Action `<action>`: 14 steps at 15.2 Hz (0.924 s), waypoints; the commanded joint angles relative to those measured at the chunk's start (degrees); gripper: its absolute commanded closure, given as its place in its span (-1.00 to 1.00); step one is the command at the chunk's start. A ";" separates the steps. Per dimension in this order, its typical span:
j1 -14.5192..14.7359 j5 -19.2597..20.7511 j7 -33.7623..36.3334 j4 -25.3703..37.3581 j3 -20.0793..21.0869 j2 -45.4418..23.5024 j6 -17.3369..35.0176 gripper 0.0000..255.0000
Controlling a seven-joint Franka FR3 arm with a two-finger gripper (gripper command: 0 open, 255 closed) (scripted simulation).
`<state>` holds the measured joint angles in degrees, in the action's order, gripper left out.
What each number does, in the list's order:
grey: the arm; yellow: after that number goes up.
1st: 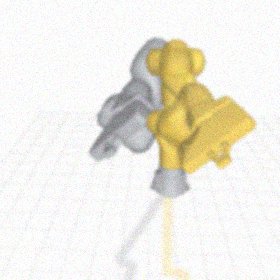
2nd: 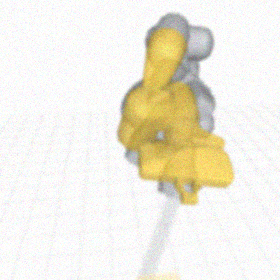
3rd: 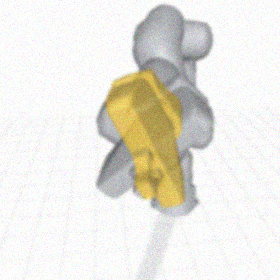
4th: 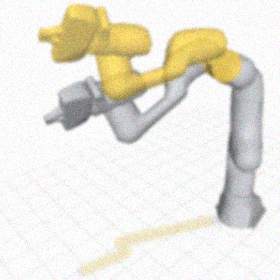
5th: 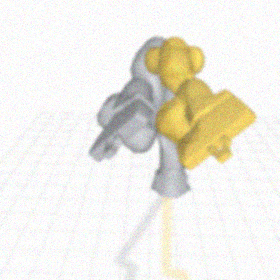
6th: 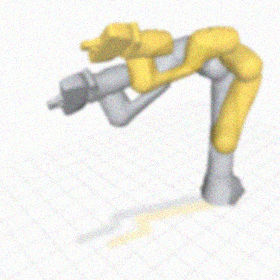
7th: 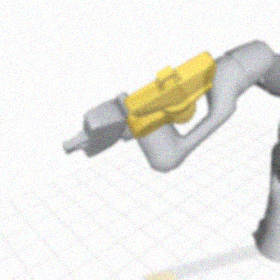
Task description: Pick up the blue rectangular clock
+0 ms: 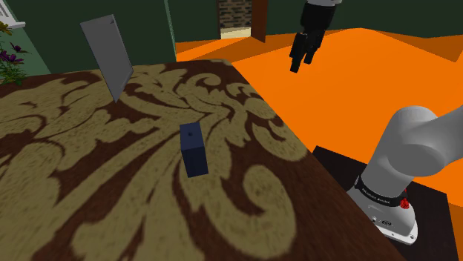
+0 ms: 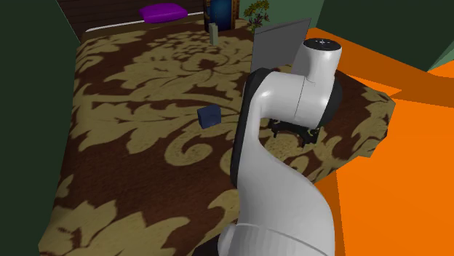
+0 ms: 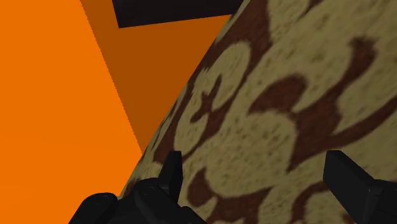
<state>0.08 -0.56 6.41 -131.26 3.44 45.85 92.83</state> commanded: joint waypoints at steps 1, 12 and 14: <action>0.00 0.00 0.00 0.00 0.00 0.00 0.00 -1.00; 0.35 -7.61 22.41 6.06 15.49 -10.75 2.45 -1.00; 0.05 -8.31 26.53 8.22 18.29 -13.74 3.02 -1.00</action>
<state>0.45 -8.66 30.94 -124.43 20.50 34.01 95.50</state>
